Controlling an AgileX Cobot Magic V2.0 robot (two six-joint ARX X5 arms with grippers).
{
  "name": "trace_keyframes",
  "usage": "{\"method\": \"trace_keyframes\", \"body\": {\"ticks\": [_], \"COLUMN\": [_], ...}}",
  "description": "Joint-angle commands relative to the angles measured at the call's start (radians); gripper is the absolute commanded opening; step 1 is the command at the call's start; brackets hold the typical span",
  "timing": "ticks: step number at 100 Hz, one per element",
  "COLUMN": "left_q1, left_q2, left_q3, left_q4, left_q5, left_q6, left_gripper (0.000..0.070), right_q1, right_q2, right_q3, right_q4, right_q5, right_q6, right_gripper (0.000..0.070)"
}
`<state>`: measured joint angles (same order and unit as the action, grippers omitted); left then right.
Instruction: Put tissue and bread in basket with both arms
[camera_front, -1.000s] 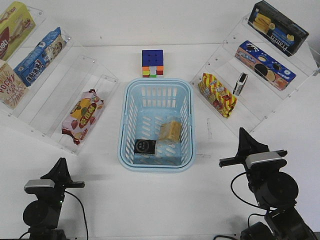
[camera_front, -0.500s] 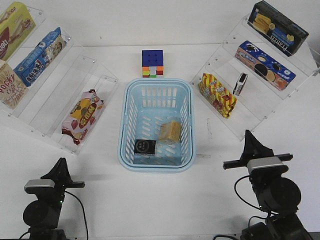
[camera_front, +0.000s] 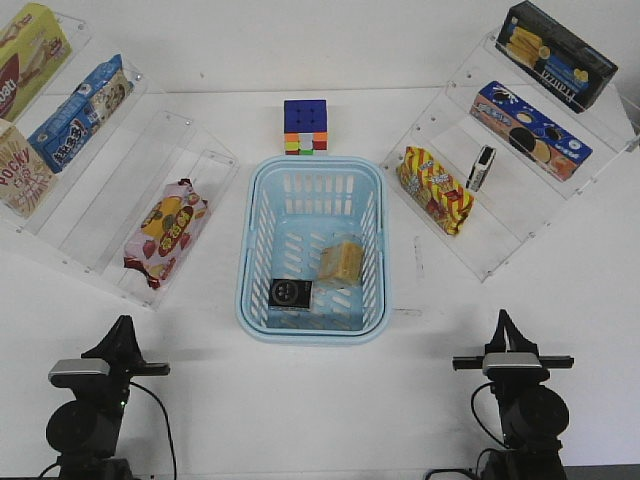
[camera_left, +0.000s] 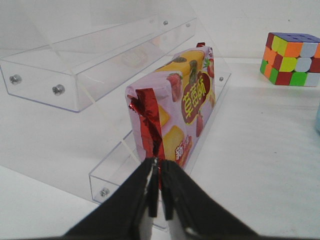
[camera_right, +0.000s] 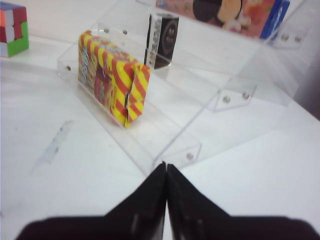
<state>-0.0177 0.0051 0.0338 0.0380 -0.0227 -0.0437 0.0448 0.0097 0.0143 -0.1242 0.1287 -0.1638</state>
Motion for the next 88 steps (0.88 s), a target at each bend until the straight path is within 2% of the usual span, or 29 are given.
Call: {"method": "trace_keyframes", "body": {"ticks": [1,15,88], "left_q1": [0.0,0.0,0.0], "left_q2": [-0.002,-0.002,-0.002], "left_q3": [-0.02,-0.02,-0.02], "left_q4": [0.012,0.013,0.013], "left_q5": [0.0,0.0,0.0], "left_q6": [-0.002,-0.002,-0.002], "left_gripper": [0.0001,0.0001,0.0001], "right_q1": [0.0,0.001,0.001], "right_q2": [-0.008,-0.009,-0.008], "right_q3": [-0.002,-0.002,-0.002], "right_q4": [0.005,0.002,0.023], "right_q5": [-0.004,-0.054,-0.05], "right_q6": [0.036,0.04,0.042], "right_gripper": [0.0,0.0,0.0]}}
